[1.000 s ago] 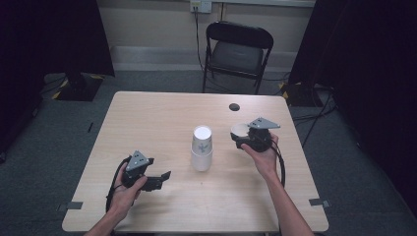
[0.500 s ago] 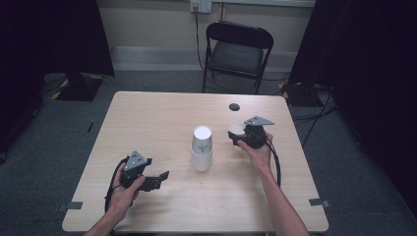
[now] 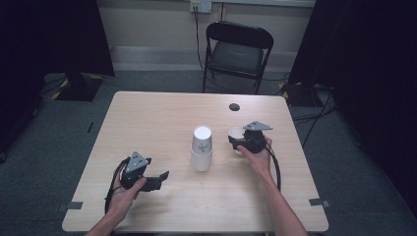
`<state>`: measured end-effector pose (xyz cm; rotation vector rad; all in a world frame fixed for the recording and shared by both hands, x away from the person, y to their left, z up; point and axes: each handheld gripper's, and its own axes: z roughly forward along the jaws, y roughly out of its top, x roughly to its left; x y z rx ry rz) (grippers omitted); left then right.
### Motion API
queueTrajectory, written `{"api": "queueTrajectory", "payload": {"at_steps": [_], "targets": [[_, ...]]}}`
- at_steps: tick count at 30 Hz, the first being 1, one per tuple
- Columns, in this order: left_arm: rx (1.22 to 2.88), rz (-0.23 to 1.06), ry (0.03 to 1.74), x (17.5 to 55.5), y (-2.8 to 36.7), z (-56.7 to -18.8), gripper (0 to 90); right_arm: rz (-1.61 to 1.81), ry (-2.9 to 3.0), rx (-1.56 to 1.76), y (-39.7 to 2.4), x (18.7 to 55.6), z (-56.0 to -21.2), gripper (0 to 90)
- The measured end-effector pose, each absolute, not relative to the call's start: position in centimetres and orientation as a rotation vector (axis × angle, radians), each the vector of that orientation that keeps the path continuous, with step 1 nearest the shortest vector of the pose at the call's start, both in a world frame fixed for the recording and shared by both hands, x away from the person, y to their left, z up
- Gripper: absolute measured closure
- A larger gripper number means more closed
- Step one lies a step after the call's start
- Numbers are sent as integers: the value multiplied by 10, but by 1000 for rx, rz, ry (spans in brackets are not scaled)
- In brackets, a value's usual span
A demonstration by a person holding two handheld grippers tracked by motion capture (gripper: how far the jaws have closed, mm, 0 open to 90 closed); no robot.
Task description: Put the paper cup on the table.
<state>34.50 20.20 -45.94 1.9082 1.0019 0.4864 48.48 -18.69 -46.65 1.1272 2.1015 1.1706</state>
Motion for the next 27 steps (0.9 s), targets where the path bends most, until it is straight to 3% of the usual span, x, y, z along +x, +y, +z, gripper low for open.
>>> {"api": "queueTrajectory", "payload": {"at_steps": [14,27], "targets": [[1912,491,998,343,200,-460,157,1165,2138,1111,-197,467,-465,270],[1914,492,992,342,200,-459,157,1175,2190,1122,-203,457,-470,142]]}}
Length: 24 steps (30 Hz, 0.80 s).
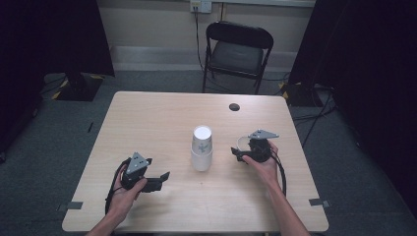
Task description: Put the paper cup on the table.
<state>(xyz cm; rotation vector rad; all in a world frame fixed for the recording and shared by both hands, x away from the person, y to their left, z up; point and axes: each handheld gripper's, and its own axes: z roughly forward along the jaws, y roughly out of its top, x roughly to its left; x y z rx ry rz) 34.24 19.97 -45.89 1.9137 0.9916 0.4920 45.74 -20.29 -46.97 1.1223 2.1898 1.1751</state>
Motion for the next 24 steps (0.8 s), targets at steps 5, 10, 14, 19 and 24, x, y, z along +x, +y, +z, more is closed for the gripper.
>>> {"api": "queueTrajectory", "payload": {"at_steps": [5,10,14,19,24], "targets": [[1911,491,997,343,200,-459,157,1187,2184,1128,-204,457,-468,140],[1910,484,1002,344,200,-460,157,1182,2188,1126,-206,455,-467,140],[1909,486,1004,343,201,-460,157,1193,2165,1130,-206,455,-464,139],[1903,487,1009,343,202,-460,157,1209,2151,1128,-206,455,-459,140],[1910,484,1008,343,201,-460,158,1206,2154,1122,-206,452,-456,140]]}}
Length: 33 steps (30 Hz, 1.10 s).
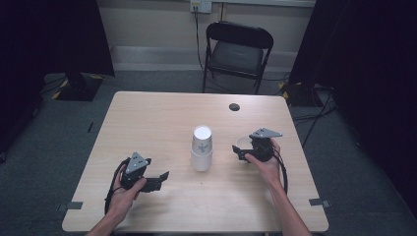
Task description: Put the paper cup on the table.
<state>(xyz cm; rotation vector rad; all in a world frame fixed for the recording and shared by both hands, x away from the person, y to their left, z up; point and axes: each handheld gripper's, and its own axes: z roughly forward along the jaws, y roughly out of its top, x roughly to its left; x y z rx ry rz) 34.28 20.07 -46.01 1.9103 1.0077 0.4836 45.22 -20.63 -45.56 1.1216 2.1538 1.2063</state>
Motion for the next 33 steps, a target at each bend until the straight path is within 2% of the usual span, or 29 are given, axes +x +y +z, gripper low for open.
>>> {"api": "queueTrajectory", "payload": {"at_steps": [14,28,33], "targets": [[1924,486,1001,343,198,-461,158,1228,2091,1165,-216,434,-436,139],[1939,489,983,343,198,-462,157,1238,2074,1181,-230,384,-418,140],[1947,496,970,341,197,-461,157,1246,2119,1179,-233,362,-425,140]]}}
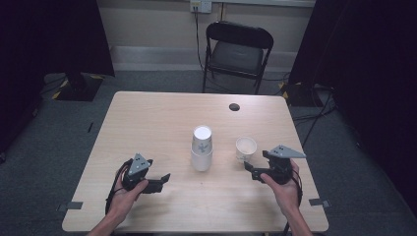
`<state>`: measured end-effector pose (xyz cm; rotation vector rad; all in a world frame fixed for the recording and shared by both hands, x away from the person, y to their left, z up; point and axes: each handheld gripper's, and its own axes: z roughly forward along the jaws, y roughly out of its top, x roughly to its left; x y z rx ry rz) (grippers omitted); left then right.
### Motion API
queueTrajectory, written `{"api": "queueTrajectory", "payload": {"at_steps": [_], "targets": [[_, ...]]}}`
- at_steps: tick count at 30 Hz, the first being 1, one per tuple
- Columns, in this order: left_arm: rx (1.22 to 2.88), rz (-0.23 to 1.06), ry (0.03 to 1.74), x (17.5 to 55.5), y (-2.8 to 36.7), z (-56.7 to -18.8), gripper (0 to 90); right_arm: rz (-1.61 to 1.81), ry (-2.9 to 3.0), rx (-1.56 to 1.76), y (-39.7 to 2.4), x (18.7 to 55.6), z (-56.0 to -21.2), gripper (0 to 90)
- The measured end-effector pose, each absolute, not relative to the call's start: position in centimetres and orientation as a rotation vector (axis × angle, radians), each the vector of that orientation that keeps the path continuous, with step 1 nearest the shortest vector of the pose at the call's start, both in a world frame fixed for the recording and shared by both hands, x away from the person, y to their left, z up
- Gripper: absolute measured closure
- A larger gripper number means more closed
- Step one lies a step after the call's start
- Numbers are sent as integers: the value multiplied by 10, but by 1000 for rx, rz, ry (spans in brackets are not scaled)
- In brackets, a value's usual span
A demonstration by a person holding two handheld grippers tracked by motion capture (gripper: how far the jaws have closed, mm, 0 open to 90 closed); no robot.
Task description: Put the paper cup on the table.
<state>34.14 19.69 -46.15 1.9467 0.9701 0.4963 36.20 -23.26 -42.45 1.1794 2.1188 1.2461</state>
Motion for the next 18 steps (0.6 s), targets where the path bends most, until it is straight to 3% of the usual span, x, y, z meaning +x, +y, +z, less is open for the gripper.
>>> {"api": "queueTrajectory", "payload": {"at_steps": [11,18], "targets": [[1959,505,962,341,197,-462,157,1200,2173,1247,-243,319,-444,141],[1948,506,982,343,202,-462,157,1180,2187,1256,-251,316,-455,140]]}}
